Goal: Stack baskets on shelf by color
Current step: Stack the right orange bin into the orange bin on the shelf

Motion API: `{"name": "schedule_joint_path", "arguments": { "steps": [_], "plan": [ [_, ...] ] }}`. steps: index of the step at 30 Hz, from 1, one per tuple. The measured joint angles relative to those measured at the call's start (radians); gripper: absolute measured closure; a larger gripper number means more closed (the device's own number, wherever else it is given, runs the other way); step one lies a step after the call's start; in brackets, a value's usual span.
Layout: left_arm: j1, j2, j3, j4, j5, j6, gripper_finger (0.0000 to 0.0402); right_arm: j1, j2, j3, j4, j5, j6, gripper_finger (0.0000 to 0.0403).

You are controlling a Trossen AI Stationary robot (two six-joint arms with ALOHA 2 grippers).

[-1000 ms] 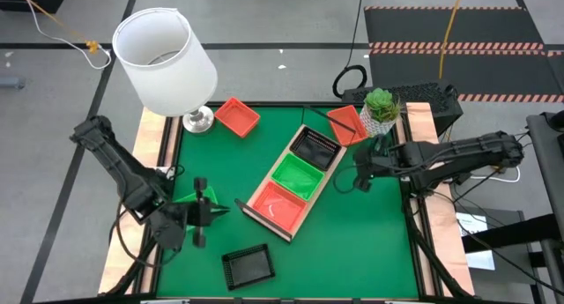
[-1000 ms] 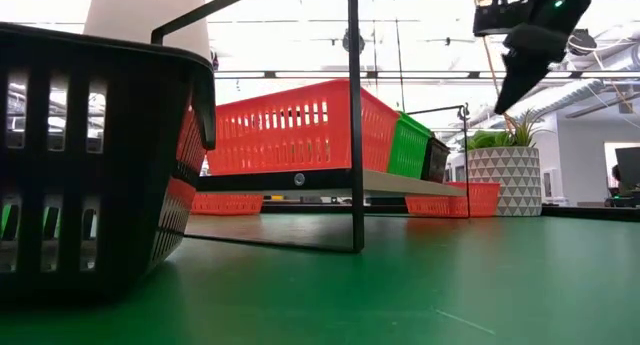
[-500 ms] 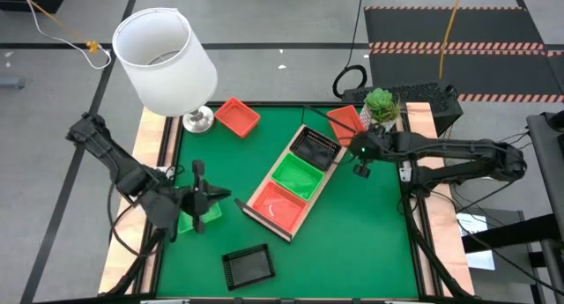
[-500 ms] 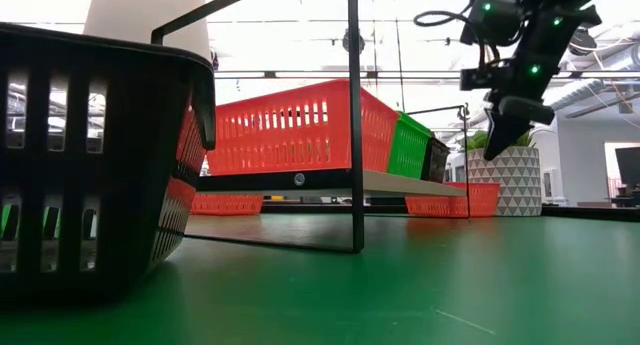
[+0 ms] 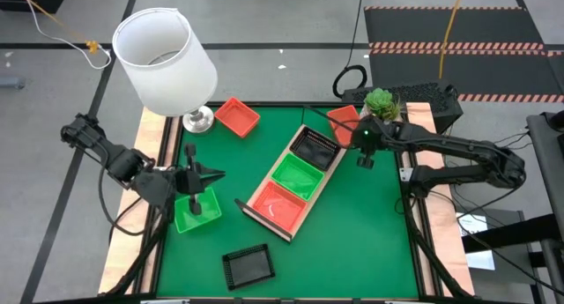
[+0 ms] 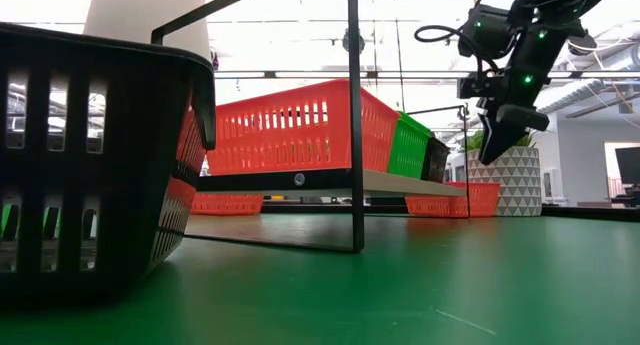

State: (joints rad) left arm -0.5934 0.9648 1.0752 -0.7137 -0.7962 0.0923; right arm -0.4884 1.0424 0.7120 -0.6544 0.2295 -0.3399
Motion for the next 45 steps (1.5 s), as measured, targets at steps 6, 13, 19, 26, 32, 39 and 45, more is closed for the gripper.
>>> {"name": "schedule_joint_path", "arguments": {
  "steps": [6,13,19,26,32,39,45],
  "plan": [
    [0.0,0.017,0.0,-0.016,0.006,-0.016,0.0371,-0.051,0.022,0.0,0.016,-0.028,-0.013,0.0257],
    [0.0,0.017,0.0,-0.016,0.006,-0.017,0.0371,-0.109,0.087,0.0,0.088,-0.079,-0.076,0.0234],
    [0.0,0.017,0.0,-0.016,0.006,-0.019,0.0371,-0.145,0.114,-0.011,0.137,-0.163,-0.124,0.0239],
    [0.0,0.017,0.0,-0.016,0.006,-0.021,0.0371,-0.18,0.069,-0.058,0.23,-0.26,-0.056,0.024],
    [0.0,0.017,-0.001,-0.016,0.006,-0.023,0.0371,-0.179,-0.004,-0.061,0.192,-0.249,-0.011,0.024],
    [0.0,0.017,-0.001,-0.015,0.006,-0.021,0.0371,-0.18,-0.008,-0.064,0.174,-0.16,0.004,0.0241],
    [0.0,0.017,-0.001,-0.015,0.006,-0.027,0.0371,-0.184,-0.01,-0.132,0.254,-0.159,-0.067,0.0241]
  ]
}}
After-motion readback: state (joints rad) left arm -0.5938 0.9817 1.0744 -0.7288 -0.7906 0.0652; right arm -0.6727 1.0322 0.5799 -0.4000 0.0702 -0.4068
